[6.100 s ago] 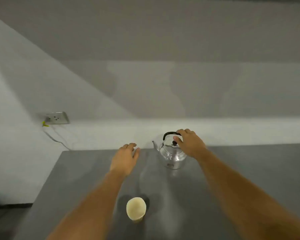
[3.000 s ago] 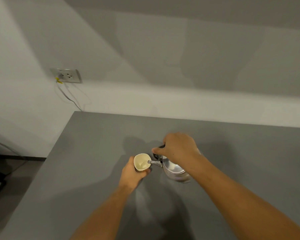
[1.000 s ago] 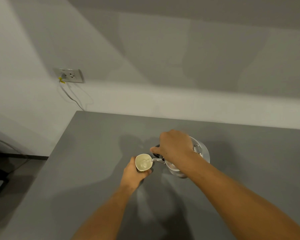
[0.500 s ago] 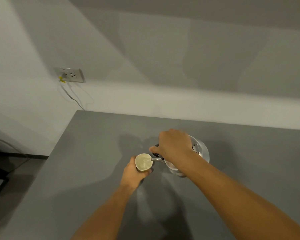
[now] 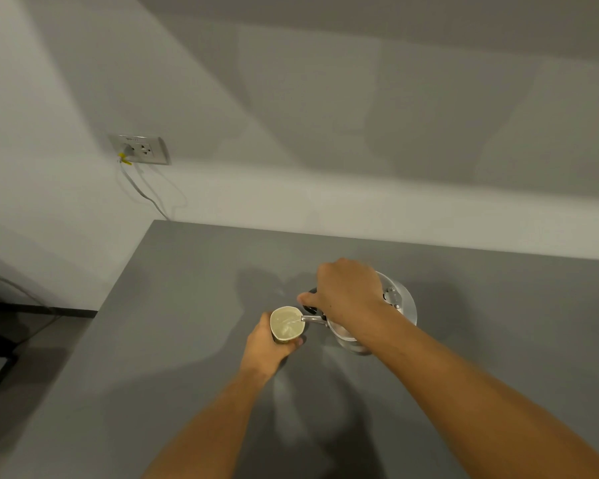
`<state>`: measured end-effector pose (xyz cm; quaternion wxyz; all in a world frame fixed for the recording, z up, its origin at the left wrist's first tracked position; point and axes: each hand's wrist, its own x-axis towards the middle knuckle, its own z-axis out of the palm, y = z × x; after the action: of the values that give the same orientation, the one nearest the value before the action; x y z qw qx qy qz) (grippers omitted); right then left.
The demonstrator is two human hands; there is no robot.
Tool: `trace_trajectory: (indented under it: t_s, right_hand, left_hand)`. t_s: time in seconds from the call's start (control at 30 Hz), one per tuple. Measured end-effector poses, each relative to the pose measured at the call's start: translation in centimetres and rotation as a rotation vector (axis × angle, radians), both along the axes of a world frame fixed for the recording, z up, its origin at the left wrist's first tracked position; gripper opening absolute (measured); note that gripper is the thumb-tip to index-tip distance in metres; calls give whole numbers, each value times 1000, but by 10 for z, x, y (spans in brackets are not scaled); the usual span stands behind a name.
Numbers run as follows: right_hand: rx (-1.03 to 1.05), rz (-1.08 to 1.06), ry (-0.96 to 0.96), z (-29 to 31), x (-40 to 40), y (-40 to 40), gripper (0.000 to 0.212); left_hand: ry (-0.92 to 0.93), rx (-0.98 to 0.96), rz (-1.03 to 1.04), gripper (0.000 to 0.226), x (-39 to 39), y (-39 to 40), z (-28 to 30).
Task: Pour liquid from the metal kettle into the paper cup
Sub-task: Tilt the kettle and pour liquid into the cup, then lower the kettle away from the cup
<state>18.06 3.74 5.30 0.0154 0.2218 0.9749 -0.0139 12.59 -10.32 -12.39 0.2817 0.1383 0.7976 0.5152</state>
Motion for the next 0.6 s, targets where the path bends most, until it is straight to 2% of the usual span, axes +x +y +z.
trace_trajectory:
  t_s: [0.27,0.6]
  right_hand:
    - [-54,-51,-23,-6,1,8,41]
    - [-343,-155,-20,-11,17,38,55]
  left_hand:
    - [6,-3,2,51,1,1,0]
    - [49,-7,-11,63,-4,-2,-1]
